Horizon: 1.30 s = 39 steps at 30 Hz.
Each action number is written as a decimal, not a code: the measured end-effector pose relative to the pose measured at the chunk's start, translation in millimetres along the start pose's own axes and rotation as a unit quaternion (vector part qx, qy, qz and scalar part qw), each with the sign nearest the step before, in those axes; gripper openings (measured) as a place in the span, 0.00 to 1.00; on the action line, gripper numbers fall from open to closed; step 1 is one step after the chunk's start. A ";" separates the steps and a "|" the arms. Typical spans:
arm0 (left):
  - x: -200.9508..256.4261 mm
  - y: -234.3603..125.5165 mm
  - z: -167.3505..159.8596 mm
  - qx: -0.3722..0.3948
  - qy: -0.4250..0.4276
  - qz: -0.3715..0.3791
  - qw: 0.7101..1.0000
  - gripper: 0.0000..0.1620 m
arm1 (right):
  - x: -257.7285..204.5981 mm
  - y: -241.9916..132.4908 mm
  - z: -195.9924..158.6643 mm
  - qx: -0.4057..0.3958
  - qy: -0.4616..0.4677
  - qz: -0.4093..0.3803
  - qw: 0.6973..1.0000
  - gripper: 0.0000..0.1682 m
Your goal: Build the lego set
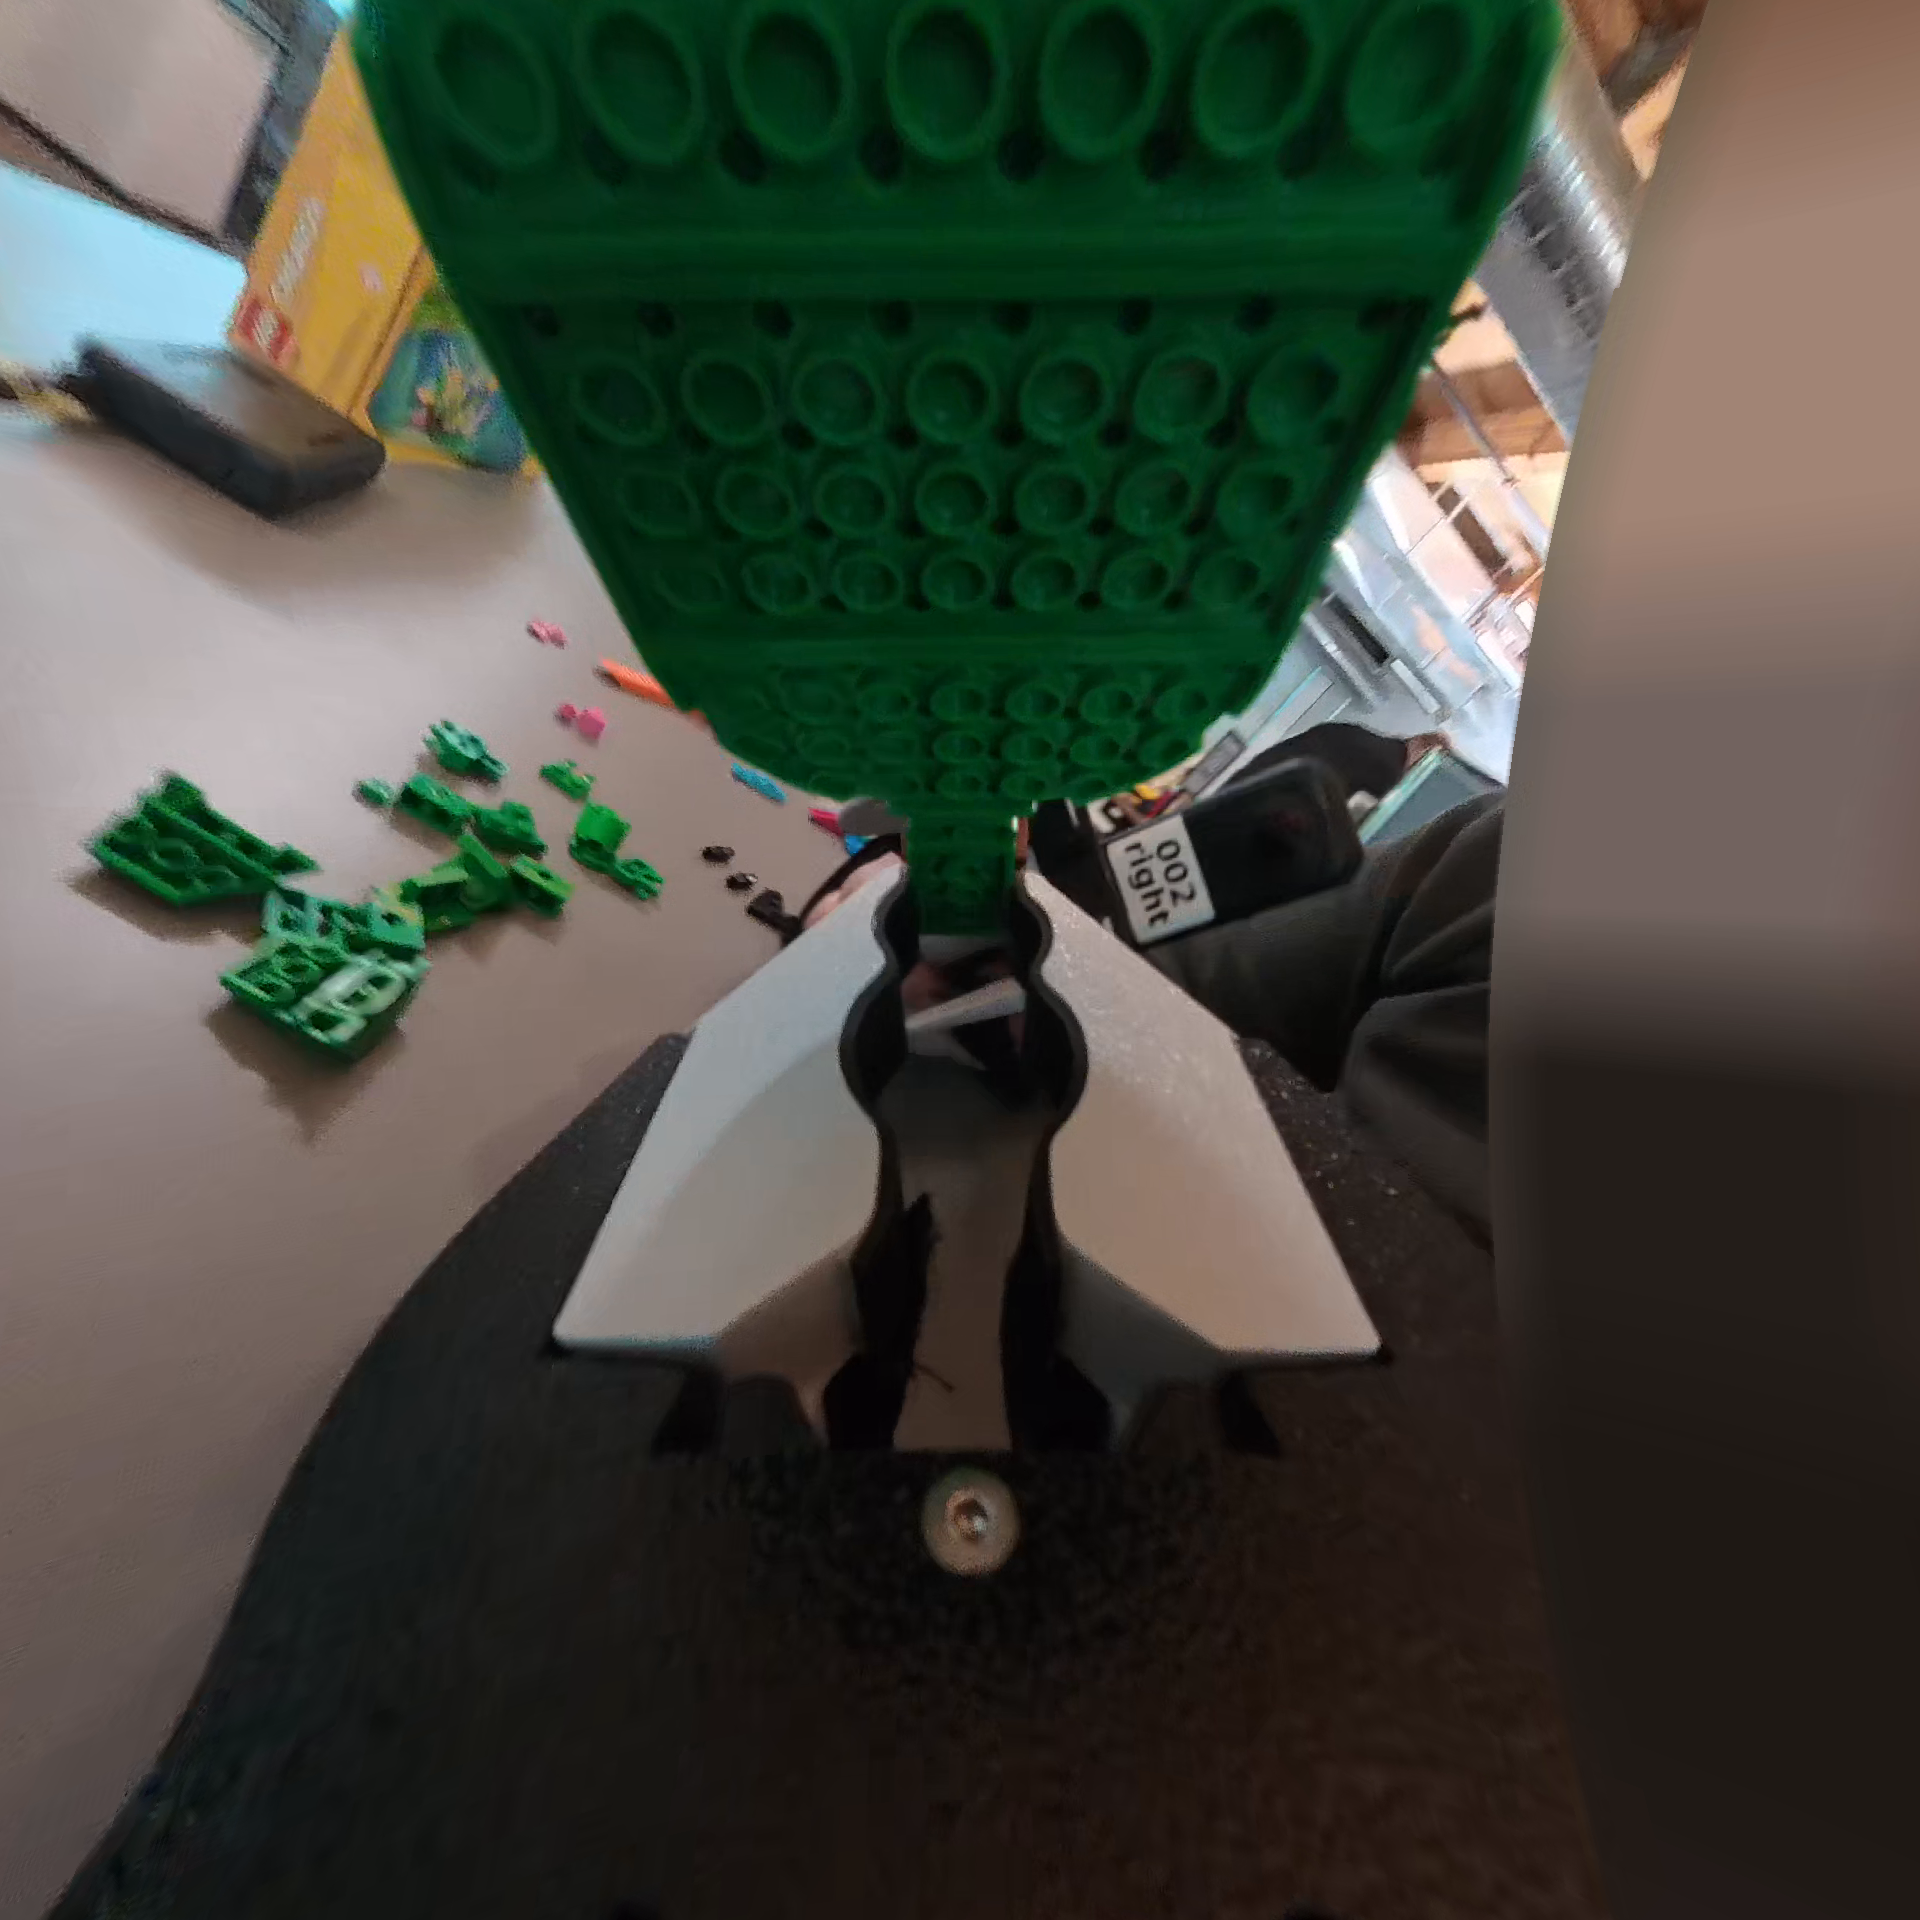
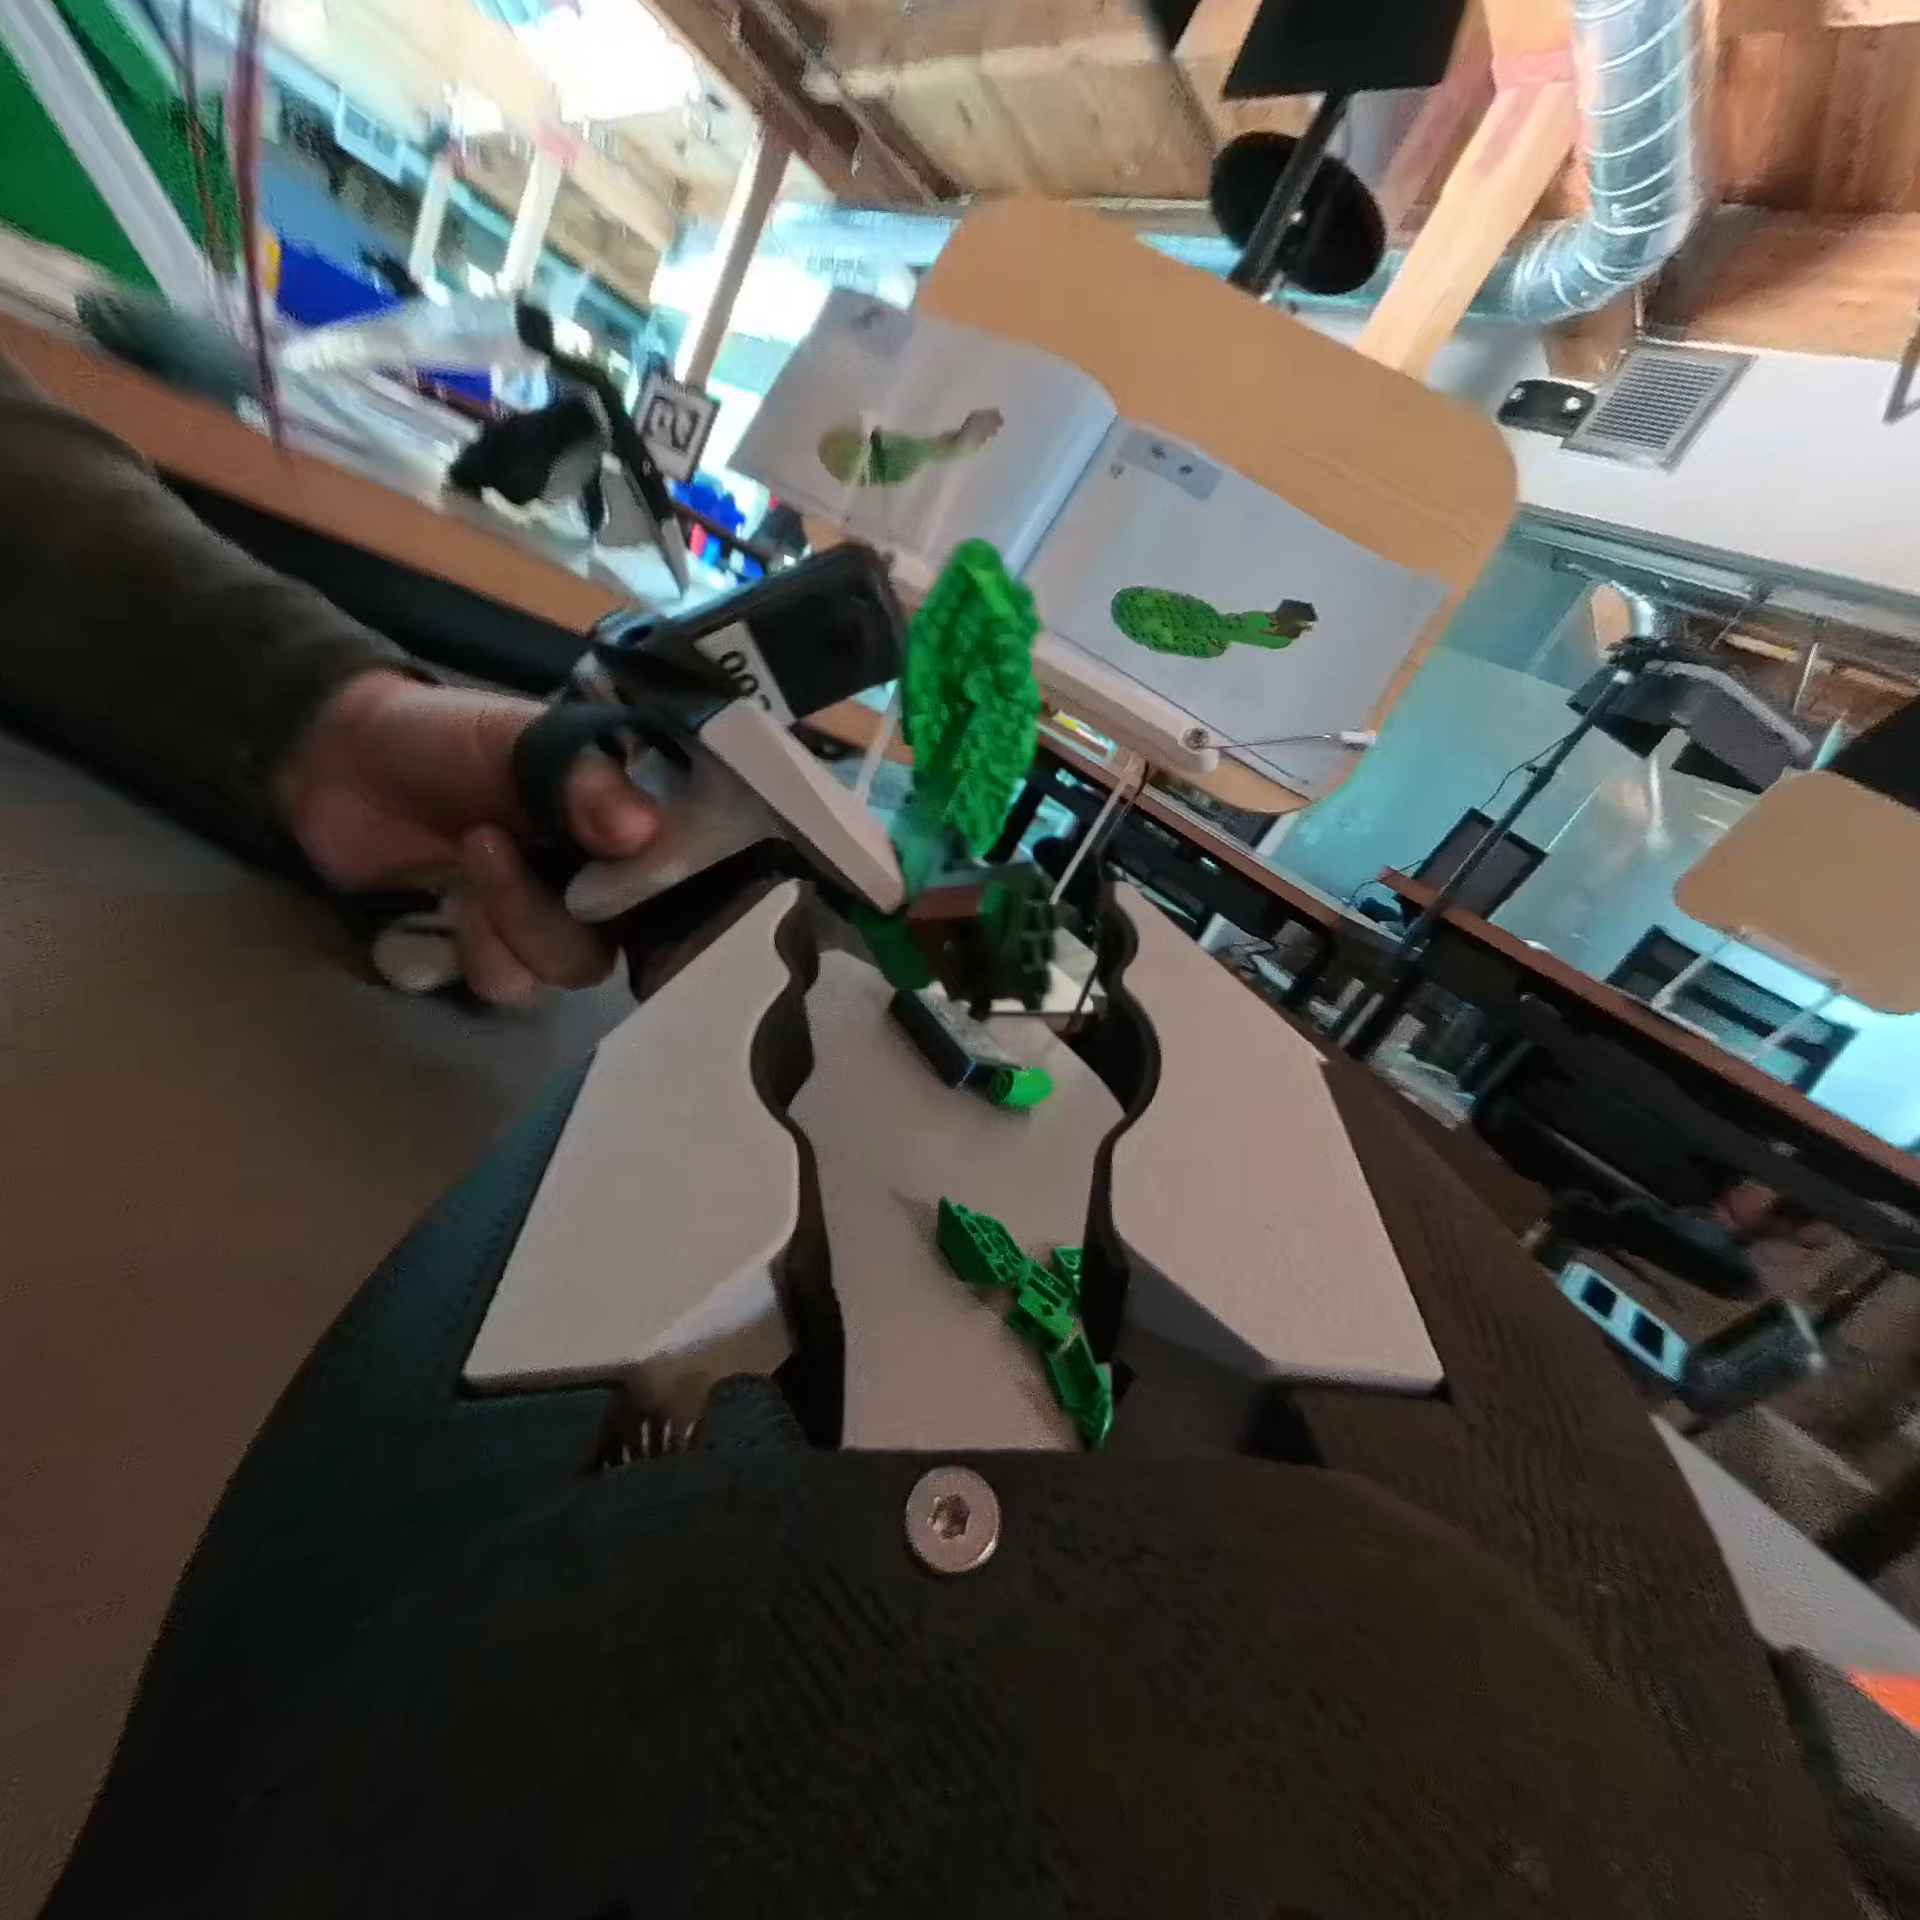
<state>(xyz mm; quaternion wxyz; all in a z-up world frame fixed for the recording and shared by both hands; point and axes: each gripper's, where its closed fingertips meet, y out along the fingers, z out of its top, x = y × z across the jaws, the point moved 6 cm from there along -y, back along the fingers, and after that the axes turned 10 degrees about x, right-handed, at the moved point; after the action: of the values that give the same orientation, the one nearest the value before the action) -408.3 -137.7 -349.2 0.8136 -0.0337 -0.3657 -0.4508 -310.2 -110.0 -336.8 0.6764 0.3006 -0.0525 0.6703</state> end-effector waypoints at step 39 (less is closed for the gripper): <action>12.9 -17.9 -43.5 -0.204 0.764 0.006 0.612 0.09 | -38.7 -27.2 -20.8 -0.062 -0.350 0.219 0.909 0.11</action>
<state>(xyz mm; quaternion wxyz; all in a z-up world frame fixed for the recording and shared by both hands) -393.1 -174.2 -377.8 0.7733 0.1555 0.4898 -0.3714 -295.2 -131.8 -381.2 0.4682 0.4541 -0.3922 0.6486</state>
